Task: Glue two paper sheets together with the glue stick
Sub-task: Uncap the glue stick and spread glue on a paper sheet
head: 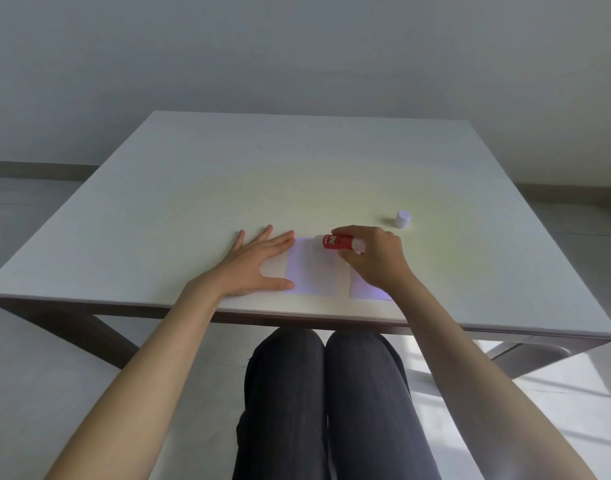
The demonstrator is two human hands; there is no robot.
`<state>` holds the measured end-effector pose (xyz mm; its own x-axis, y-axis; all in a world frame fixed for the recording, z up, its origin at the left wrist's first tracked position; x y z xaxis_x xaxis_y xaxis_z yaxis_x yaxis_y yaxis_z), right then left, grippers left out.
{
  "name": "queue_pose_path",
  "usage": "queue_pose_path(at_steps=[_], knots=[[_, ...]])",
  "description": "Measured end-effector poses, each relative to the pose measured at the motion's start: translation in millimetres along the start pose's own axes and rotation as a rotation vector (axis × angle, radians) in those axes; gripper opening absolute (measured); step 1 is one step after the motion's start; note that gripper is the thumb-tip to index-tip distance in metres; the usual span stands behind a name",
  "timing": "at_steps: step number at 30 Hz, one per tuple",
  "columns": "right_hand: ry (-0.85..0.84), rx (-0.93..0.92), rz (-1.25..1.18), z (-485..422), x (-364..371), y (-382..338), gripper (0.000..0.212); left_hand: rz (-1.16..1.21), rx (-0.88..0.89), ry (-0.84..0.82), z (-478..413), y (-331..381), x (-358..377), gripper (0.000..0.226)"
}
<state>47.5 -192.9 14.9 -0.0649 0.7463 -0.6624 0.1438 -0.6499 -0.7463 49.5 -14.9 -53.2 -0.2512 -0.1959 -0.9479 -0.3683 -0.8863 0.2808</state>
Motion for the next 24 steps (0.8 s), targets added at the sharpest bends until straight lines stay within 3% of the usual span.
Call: queue_pose_path(at_steps=[6, 10, 12, 15, 18, 21, 24], knots=[[-0.196, -0.095, -0.027, 19, 21, -3, 0.029, -0.016, 0.006, 0.007, -1, 0, 0, 0.086], [0.098, 0.03, -0.088, 14, -19, 16, 0.031, 0.003, 0.005, 0.013, 0, -3, 0, 0.085], [0.115, 0.07, -0.441, 20, -25, 21, 0.029, 0.019, 0.008, 0.014, 0, -3, 0, 0.088], [0.004, 0.184, -1.069, 36, -7, 19, 0.019, 0.069, -0.004, -0.005, 1, -3, 2, 0.091], [-0.152, 0.404, -1.607, 56, 38, 10, 0.032, 0.169, -0.027, 0.073, 3, 4, -14, 0.079], [-0.229, 0.453, -1.813, 64, 65, -7, 0.035, 0.447, 0.001, 0.312, 12, 31, -47, 0.049], [-0.221, 0.482, -1.881, 65, 80, -17, 0.03, 0.759, -0.014, 0.414, 25, 62, -54, 0.017]])
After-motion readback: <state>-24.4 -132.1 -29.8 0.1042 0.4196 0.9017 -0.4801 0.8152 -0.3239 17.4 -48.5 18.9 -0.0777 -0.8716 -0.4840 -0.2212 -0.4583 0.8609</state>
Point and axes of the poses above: each hand's wrist, its own z-axis away from the middle knuckle, its own x-axis out of the palm, y = z × x, the point moved 10 cm from there along -z, towards the middle knuckle, and after that the axes turned 12 degrees about -z, right-handed, at the moved point
